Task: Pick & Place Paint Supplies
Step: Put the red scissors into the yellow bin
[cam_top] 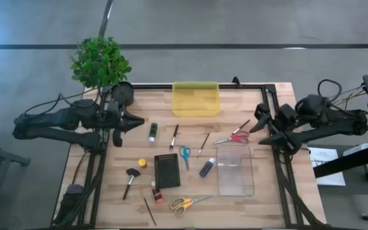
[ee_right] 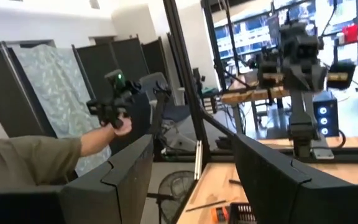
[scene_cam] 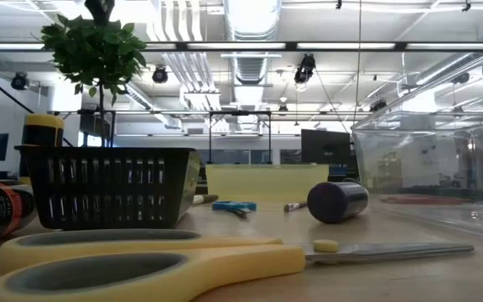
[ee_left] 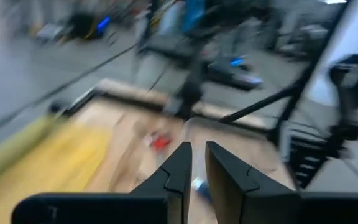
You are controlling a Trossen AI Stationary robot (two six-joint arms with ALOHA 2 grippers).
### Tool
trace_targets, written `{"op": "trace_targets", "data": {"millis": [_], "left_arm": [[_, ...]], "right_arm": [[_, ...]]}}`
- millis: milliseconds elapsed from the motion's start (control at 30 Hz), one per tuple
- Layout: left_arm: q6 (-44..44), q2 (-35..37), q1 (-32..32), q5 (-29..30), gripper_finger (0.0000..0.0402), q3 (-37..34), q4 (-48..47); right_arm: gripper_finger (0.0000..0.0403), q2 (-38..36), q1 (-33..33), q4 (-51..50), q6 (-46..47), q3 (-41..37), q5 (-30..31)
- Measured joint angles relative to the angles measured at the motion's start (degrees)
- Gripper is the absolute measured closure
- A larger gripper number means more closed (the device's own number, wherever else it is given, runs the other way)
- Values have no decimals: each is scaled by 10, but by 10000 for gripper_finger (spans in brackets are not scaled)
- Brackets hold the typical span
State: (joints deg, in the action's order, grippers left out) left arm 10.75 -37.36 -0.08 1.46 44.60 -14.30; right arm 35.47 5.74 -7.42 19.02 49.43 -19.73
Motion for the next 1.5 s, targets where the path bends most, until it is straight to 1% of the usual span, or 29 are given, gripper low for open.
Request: {"op": "trace_targets", "data": {"millis": [67,100,167,267,400,467,533,600,633,733,833,933,1067,1167,1300,1400,1500], "left_arm": [[-35,-4,0,-38,344,0,52],[-55,-4,-1,-52,344,0,72],[-99,-4,-3,-60,344,7,92],[-165,-4,-4,-61,344,32,90],[-254,-4,-4,-59,344,68,66],[-287,-4,-4,-48,344,86,51],[-300,-4,-4,-17,344,105,36],[-313,-4,-4,17,344,118,30],[-330,-4,-4,20,344,119,31],[-410,-10,-4,18,344,109,44],[-476,-27,-4,-3,344,98,55],[-526,-51,-4,-9,344,93,55],[-550,-88,-4,-10,344,90,57],[-557,-107,-3,5,344,90,46],[-559,-117,-4,9,344,90,29],[-556,-117,-4,-13,344,84,26],[-540,-115,-5,-58,344,78,18]], "right_arm": [[185,2,0,-18,-4,0,-1],[185,2,0,-46,-11,6,0],[185,5,0,-122,-24,31,9],[185,15,0,-233,-27,75,36],[185,32,0,-320,-13,120,69],[185,48,0,-360,-5,142,86],[185,68,0,-404,6,166,97],[185,94,0,-463,14,190,101],[185,111,0,-497,14,201,106],[185,167,0,-584,-8,228,109],[185,234,-1,-638,-30,254,111],[185,305,-1,-702,-53,287,148],[185,403,-3,-799,-74,319,219],[185,455,-9,-824,-78,323,250],[185,498,-17,-822,-107,303,270],[185,498,-20,-812,-119,275,287],[185,464,-21,-770,-116,232,289]]}}
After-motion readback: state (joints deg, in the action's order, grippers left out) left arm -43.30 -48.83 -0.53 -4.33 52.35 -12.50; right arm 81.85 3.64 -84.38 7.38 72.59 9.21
